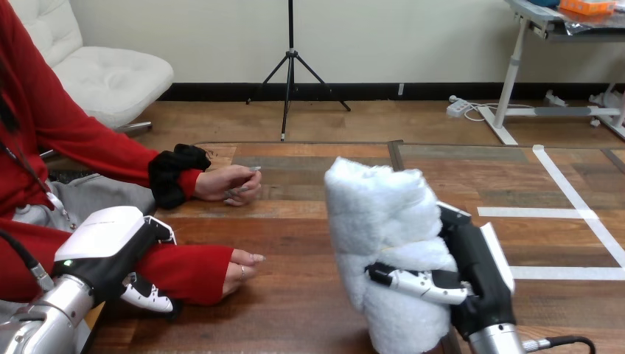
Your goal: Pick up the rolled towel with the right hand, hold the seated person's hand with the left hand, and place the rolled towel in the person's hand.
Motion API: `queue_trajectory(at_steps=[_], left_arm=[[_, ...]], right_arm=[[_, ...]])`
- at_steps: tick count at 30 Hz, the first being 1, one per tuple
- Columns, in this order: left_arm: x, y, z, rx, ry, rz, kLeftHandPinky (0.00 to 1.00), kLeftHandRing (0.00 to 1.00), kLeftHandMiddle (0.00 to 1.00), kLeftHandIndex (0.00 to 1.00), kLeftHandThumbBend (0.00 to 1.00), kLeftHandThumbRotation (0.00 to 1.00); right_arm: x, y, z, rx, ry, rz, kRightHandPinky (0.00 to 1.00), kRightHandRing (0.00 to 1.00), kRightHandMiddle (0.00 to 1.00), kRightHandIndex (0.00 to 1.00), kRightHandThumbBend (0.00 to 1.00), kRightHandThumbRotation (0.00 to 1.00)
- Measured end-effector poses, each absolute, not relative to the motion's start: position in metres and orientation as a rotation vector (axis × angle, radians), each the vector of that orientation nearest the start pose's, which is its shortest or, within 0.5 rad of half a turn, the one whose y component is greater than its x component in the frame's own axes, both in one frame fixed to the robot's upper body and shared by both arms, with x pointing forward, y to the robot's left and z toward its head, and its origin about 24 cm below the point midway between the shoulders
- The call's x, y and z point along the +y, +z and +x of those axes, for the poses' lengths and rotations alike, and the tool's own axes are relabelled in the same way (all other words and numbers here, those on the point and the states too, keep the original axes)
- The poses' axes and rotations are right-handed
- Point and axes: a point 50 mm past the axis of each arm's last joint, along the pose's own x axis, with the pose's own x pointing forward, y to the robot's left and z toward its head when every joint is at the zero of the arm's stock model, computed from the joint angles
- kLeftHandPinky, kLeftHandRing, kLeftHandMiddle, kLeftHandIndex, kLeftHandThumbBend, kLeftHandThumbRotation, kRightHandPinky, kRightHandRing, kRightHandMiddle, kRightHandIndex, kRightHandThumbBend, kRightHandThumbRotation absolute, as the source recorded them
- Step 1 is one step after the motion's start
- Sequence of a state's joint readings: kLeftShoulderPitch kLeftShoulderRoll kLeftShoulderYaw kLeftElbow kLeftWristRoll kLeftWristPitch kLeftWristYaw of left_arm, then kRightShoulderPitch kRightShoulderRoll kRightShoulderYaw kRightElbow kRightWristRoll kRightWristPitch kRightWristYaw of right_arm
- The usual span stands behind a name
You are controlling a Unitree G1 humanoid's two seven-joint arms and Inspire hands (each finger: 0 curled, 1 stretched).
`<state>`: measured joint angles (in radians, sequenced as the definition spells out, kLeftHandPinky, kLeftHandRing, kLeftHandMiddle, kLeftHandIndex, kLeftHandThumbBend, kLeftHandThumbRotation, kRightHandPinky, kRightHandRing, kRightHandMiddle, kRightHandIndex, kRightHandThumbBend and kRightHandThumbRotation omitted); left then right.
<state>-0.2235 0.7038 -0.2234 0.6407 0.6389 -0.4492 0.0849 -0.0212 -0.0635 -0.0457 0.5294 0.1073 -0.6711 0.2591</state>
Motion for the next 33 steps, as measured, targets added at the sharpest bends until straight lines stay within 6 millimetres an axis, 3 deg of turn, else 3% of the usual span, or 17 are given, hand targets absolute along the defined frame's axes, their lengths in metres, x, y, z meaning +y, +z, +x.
queue_trajectory(at_steps=[18,33], left_arm=[[0.268,0.023,0.263,0.053,-0.339,1.297,0.30,0.36,0.42,0.42,0.86,0.00],[0.263,0.027,0.259,0.056,-0.343,1.269,0.31,0.36,0.41,0.42,0.86,0.00]], right_arm=[[-0.158,-0.023,0.245,-0.098,0.178,-0.074,0.27,0.31,0.42,0.46,0.85,0.05],[-0.149,-0.024,0.261,-0.090,0.193,-0.121,0.26,0.30,0.41,0.47,0.84,0.00]])
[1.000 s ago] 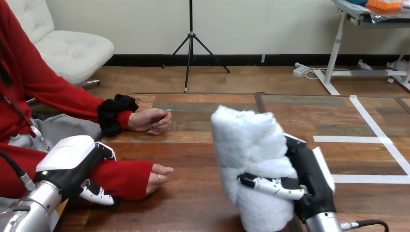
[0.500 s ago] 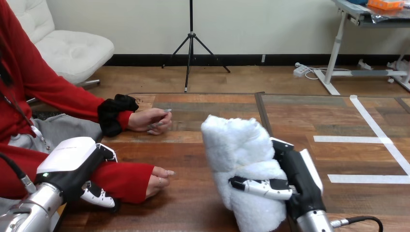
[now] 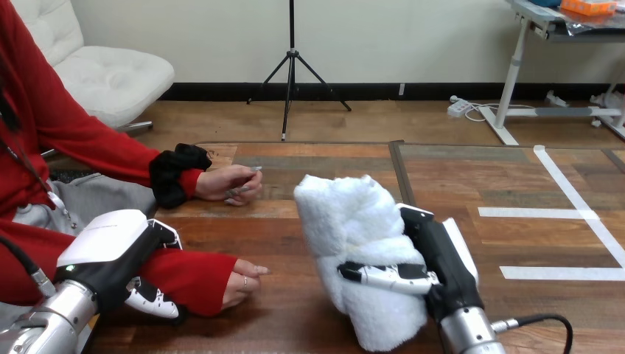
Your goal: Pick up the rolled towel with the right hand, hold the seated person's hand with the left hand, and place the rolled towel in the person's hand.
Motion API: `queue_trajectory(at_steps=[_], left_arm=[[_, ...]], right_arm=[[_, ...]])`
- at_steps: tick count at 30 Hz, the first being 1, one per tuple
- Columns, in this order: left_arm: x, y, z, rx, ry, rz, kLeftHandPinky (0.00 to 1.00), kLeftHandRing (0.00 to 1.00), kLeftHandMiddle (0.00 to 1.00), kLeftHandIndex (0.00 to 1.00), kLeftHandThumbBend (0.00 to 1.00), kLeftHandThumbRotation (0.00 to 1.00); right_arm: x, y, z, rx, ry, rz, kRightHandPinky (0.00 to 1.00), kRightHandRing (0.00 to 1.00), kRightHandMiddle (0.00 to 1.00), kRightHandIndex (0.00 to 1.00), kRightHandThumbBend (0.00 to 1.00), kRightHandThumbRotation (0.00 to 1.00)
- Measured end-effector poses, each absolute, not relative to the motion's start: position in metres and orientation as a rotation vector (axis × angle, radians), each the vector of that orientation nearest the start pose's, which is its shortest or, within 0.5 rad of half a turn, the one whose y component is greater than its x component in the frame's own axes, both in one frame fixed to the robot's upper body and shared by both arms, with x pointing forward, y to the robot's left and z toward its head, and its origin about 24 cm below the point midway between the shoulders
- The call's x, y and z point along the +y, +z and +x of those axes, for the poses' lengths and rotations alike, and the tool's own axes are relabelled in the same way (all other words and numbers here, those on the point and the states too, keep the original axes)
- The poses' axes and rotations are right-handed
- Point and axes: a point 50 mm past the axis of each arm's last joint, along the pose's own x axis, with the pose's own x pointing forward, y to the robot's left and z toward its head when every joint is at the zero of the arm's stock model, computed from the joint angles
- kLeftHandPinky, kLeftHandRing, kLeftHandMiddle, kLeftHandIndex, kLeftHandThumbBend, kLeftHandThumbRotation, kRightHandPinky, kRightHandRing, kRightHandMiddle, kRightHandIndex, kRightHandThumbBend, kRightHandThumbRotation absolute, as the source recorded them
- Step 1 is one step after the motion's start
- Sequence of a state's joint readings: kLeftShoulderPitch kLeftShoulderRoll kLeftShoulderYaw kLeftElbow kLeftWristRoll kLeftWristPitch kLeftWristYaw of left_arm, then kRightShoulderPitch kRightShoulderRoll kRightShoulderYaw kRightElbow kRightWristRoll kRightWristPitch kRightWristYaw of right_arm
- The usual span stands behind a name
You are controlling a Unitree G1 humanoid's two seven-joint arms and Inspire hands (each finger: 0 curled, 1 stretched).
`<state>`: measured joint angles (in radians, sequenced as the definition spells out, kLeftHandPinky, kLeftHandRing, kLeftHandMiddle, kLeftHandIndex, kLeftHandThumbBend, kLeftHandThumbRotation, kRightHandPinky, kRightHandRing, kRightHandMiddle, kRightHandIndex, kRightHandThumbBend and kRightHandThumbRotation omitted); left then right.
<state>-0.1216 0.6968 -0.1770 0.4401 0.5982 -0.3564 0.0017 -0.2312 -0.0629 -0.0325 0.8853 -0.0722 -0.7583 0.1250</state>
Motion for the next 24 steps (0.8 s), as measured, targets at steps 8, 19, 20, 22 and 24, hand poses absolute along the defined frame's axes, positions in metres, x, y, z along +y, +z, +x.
queue_trajectory(at_steps=[8,19,20,22,24], left_arm=[[0.261,0.028,0.258,0.056,-0.346,1.268,0.32,0.36,0.41,0.41,0.86,0.00],[0.258,0.030,0.258,0.059,-0.350,1.269,0.32,0.36,0.40,0.41,0.87,0.00],[0.257,0.030,0.258,0.058,-0.351,1.269,0.32,0.36,0.40,0.41,0.87,0.00],[0.257,0.031,0.258,0.057,-0.353,1.269,0.32,0.36,0.40,0.41,0.87,0.00],[0.256,0.031,0.258,0.057,-0.356,1.270,0.32,0.36,0.40,0.41,0.87,0.00]], right_arm=[[-0.143,-0.023,0.269,-0.082,0.196,-0.165,0.26,0.30,0.40,0.47,0.84,0.00],[-0.136,-0.023,0.277,-0.072,0.209,-0.216,0.25,0.29,0.39,0.47,0.82,0.00],[-0.135,-0.023,0.278,-0.072,0.210,-0.221,0.25,0.29,0.39,0.47,0.82,0.00],[-0.134,-0.022,0.280,-0.071,0.213,-0.230,0.25,0.30,0.39,0.47,0.82,0.00],[-0.133,-0.022,0.282,-0.071,0.216,-0.240,0.25,0.30,0.40,0.47,0.82,0.00]])
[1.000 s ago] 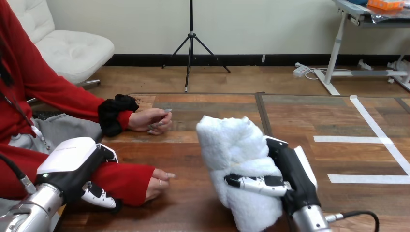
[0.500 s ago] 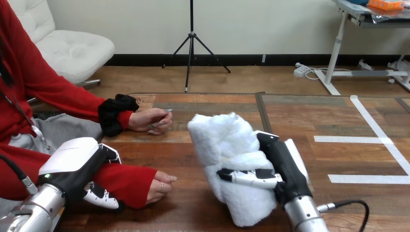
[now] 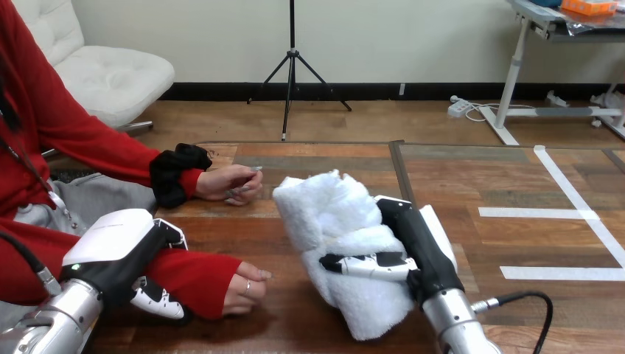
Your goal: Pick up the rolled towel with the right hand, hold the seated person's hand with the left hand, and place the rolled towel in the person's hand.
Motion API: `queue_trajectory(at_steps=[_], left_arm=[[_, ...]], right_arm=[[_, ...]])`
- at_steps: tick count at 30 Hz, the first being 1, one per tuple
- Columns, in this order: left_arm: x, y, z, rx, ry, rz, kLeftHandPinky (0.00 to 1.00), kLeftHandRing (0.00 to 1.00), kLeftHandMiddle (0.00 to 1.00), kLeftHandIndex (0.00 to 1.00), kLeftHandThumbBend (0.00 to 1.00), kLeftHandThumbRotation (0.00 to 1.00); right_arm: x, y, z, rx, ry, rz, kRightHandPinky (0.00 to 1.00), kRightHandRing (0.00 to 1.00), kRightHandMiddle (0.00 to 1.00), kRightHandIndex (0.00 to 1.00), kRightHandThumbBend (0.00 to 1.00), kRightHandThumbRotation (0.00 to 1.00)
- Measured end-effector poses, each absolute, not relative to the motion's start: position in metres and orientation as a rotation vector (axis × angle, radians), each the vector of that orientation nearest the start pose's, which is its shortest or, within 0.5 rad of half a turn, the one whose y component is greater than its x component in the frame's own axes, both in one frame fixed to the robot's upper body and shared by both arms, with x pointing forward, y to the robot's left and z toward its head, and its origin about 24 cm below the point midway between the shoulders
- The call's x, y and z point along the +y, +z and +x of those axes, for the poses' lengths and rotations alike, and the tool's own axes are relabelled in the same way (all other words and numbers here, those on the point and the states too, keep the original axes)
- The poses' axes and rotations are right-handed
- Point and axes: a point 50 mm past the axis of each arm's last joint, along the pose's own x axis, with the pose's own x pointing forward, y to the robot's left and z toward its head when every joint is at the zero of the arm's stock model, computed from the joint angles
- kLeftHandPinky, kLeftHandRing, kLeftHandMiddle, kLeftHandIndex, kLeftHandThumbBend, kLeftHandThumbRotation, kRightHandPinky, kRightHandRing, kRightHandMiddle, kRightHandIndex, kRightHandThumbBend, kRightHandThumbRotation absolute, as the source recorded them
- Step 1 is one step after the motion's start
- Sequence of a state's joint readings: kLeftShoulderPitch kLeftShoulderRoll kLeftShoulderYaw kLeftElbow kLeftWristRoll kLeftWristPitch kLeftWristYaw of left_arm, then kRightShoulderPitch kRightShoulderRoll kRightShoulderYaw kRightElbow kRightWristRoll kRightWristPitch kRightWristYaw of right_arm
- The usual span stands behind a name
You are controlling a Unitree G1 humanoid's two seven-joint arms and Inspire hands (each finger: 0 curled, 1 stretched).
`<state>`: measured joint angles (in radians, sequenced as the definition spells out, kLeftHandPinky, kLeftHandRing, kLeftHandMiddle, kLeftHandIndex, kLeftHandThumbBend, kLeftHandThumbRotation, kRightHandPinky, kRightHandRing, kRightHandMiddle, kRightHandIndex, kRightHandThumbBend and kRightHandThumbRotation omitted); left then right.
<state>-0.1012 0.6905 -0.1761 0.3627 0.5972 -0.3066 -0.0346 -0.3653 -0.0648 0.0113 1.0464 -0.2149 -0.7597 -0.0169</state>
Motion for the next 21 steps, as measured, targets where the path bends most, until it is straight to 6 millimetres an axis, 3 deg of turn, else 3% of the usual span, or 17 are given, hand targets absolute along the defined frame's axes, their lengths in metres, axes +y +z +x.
queue_trajectory(at_steps=[21], left_arm=[[0.245,0.036,0.260,0.019,-0.365,1.253,0.31,0.36,0.40,0.41,0.85,0.00]], right_arm=[[-0.117,-0.017,0.295,-0.086,0.258,-0.353,0.26,0.31,0.41,0.46,0.81,0.00]])
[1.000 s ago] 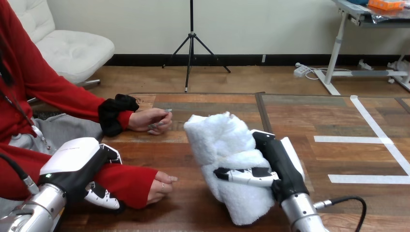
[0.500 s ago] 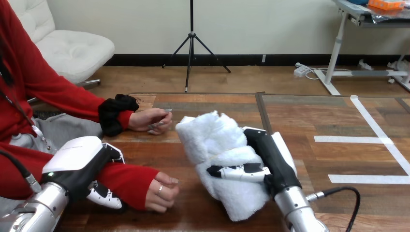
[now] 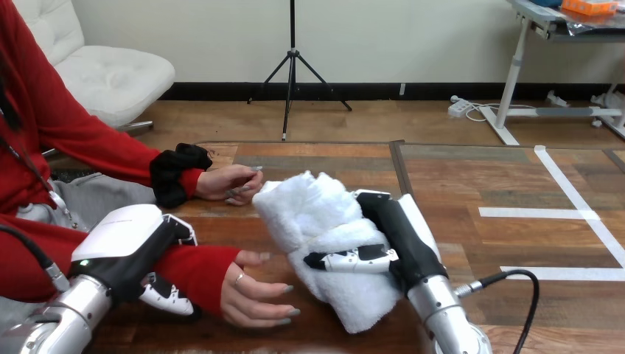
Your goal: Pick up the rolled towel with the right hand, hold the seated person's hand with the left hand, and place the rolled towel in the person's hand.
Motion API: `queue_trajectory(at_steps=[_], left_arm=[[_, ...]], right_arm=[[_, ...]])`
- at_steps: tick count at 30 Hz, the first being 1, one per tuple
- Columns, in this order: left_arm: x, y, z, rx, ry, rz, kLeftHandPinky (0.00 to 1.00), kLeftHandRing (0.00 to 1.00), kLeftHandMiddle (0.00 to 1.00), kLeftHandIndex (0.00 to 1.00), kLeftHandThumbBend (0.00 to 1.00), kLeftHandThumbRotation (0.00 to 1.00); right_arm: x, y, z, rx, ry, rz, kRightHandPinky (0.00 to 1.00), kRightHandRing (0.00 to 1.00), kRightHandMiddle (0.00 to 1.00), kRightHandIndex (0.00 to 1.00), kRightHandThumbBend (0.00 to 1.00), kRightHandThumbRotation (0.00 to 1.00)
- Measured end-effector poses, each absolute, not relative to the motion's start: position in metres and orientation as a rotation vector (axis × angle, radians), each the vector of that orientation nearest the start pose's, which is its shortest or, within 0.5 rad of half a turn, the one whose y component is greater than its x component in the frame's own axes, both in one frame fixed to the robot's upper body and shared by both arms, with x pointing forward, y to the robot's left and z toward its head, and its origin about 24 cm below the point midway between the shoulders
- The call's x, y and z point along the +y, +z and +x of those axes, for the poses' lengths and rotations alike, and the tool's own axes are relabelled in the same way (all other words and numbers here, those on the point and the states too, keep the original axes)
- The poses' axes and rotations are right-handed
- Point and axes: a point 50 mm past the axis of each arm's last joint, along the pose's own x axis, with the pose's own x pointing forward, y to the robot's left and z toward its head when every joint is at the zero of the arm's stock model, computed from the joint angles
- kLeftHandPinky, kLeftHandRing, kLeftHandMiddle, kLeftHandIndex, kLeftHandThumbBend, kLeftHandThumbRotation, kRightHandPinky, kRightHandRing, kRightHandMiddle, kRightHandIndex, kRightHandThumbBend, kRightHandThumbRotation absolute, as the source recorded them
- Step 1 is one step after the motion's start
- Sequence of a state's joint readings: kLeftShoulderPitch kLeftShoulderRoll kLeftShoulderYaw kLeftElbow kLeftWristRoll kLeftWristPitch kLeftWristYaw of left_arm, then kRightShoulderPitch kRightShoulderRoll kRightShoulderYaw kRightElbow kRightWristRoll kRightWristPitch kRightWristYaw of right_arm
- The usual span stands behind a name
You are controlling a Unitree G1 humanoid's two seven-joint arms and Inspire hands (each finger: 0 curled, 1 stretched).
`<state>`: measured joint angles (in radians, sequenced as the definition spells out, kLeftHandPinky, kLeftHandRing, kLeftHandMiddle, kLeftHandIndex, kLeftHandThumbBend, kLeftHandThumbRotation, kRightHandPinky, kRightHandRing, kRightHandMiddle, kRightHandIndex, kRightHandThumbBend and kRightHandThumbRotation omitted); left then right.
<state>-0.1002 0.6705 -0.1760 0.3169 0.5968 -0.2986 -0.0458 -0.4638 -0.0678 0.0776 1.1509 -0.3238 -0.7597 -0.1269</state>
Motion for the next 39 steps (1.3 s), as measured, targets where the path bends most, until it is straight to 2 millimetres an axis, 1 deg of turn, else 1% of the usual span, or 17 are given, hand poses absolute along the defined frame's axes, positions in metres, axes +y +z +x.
queue_trajectory(at_steps=[11,19,39], left_arm=[[0.236,0.039,0.264,-0.015,-0.359,1.222,0.30,0.35,0.39,0.41,0.84,0.00],[0.230,0.043,0.270,-0.045,-0.352,1.206,0.30,0.35,0.40,0.42,0.81,0.00],[0.218,0.053,0.281,-0.105,-0.338,1.180,0.32,0.36,0.41,0.42,0.80,0.00]], right_arm=[[-0.111,-0.014,0.299,-0.096,0.287,-0.397,0.26,0.32,0.41,0.46,0.81,0.00],[-0.108,-0.013,0.301,-0.099,0.293,-0.414,0.26,0.31,0.40,0.45,0.82,0.00],[-0.104,-0.014,0.300,-0.107,0.287,-0.437,0.27,0.32,0.39,0.44,0.82,0.00]])
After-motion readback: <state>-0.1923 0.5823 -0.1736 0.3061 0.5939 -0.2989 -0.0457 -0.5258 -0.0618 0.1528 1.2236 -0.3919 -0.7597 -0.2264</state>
